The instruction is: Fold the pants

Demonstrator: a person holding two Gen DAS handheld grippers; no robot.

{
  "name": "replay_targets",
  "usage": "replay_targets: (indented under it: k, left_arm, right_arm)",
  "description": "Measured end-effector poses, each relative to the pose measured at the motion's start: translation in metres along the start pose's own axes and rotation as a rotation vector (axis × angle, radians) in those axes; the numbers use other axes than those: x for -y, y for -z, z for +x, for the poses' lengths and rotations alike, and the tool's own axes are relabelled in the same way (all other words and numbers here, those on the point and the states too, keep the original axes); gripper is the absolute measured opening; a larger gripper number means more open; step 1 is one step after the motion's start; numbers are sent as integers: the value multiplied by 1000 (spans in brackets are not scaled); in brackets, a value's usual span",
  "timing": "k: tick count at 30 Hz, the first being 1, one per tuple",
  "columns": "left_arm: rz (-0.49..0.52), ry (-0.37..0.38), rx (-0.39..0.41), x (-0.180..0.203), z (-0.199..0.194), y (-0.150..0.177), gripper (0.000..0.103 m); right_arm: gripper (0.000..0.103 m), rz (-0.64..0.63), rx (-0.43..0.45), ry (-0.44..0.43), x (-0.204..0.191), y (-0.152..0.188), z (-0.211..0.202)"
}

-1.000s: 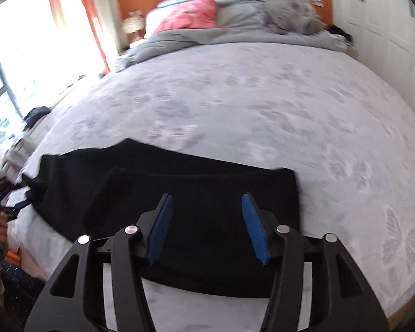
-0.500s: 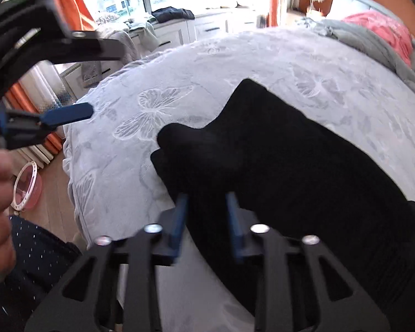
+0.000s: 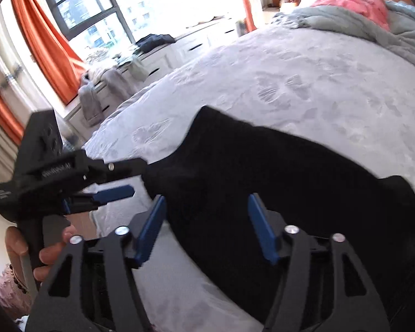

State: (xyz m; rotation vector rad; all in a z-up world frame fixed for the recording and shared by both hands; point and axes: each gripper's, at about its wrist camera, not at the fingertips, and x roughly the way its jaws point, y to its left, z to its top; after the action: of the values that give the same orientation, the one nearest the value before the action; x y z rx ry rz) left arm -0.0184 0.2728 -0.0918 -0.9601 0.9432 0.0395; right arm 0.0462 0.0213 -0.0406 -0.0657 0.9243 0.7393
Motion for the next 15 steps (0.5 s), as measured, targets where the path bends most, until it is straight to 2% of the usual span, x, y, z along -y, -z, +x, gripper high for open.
replay_targets:
  k: [3, 6, 7, 8, 10, 12, 14, 15]
  left_arm:
    - [-87, 3, -94, -4, 32, 7, 80]
    - [-79, 2, -35, 7, 37, 8, 79]
    - [-90, 16, -29, 9, 39, 7, 64]
    - [-118, 18, -25, 8, 42, 7, 39]
    - [-180, 0, -17, 2, 46, 5, 11]
    - [-190, 2, 21, 10, 40, 7, 10]
    - [-60, -14, 126, 47, 21, 11, 10]
    - [27, -17, 177, 73, 12, 17, 10]
  right_arm:
    - [65, 56, 41, 113, 49, 9, -49]
    - [74, 137, 77, 285, 101, 29, -87]
    - [77, 176, 84, 320, 118, 38, -96]
    - [79, 222, 93, 337, 134, 48, -102]
    - [80, 351, 118, 326, 170, 72, -115]
    - [80, 488, 121, 317, 200, 95, -122]
    - [80, 606, 108, 341, 223, 110, -131]
    - [80, 627, 127, 314, 231, 115, -140]
